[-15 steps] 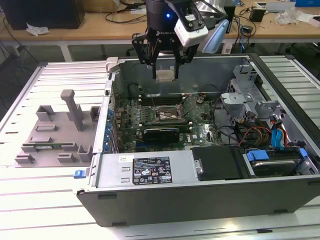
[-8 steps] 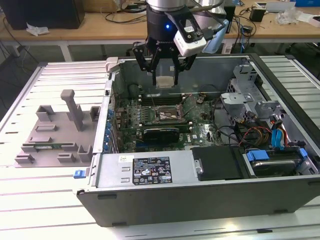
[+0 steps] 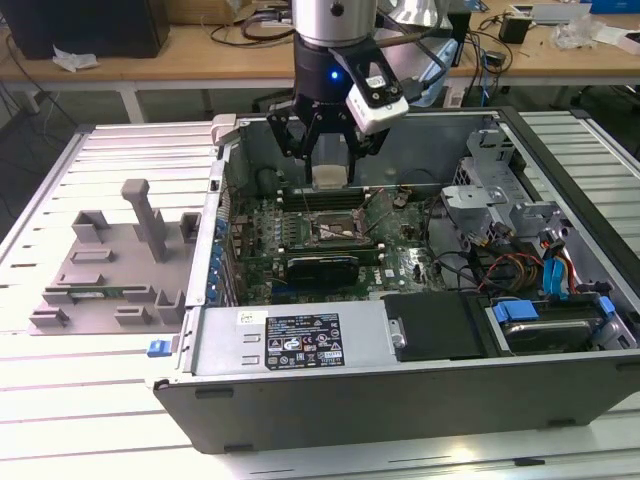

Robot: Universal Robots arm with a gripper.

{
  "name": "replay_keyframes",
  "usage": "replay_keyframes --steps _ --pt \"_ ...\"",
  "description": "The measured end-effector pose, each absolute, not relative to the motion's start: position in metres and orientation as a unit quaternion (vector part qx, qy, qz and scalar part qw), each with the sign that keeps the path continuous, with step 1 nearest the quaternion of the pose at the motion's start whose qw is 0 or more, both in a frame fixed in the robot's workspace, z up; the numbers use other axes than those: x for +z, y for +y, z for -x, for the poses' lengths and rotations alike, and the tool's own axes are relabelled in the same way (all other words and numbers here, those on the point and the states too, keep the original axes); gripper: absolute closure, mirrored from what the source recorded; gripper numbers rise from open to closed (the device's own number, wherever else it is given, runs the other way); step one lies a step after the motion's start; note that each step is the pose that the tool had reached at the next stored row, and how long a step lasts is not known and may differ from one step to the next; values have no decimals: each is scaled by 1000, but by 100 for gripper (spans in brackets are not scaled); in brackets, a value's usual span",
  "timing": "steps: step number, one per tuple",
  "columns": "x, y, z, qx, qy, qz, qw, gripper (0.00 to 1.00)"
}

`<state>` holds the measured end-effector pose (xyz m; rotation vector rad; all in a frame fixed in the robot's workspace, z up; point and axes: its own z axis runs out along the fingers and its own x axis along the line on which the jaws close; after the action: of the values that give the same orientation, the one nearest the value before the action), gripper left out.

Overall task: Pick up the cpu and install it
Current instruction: 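Pick up the cpu and move it towards the insertion slot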

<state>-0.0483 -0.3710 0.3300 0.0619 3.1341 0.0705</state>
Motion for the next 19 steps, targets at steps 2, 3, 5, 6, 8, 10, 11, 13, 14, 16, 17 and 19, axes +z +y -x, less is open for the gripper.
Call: replay_keyframes --steps 2,3,5,6,8,10,11,13,14,16,17,19 --pt "324 -370 48 22 1000 -20 3 46" --pt "320 -368 48 22 1000 -20 3 46" --pt "316 -367 48 22 1000 -20 3 46" --pt "312 -366 48 22 1000 -20 3 46" --pt "307 -363 48 23 1000 -20 2 46" --pt "303 -362 47 22 1000 -20 1 46" --pt "301 -361 46 22 1000 -20 1 46" --pt "297 -359 45 22 1000 -20 -1 46" --pt "295 -358 44 22 1000 -20 -1 46" --pt "292 -357 43 22 1000 -20 -2 46" --pt "289 -355 40 22 1000 -20 -3 46" --pt "286 -353 38 22 1000 -20 -4 46"
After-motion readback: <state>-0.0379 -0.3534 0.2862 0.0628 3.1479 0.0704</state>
